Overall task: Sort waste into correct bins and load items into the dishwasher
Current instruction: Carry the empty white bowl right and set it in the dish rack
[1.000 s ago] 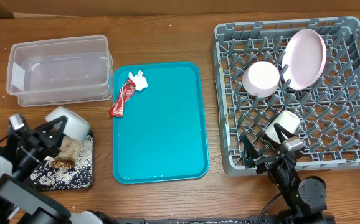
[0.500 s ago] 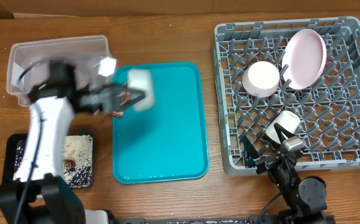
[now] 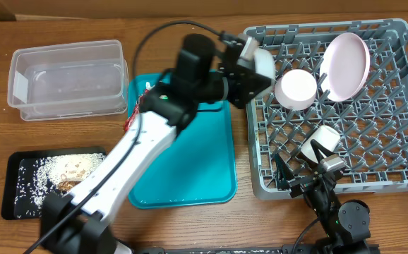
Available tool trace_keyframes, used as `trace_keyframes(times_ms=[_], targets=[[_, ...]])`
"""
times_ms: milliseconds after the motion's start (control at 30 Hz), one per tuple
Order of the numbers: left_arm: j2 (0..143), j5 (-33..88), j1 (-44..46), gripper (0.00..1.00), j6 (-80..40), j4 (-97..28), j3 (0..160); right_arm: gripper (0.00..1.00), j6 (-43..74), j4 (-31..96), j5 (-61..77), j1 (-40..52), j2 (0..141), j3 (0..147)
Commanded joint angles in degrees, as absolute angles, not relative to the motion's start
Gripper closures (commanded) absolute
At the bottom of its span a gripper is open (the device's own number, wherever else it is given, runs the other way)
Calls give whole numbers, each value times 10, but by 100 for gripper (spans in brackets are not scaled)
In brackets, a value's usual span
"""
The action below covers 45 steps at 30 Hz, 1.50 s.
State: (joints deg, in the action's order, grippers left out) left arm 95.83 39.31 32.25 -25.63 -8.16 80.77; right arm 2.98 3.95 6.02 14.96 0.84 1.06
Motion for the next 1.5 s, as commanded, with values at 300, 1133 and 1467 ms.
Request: trace_keyframes(times_ms=[300,1133,1467], targets=[[1164,498,356,96,-501,223,813,0,34,36,61,146,2,5],[1272,508,337,93,-570,430,813,0,34,36,61,146,2,5],[1296,535,328,73,-591,456,813,0,34,36,61,146,2,5]])
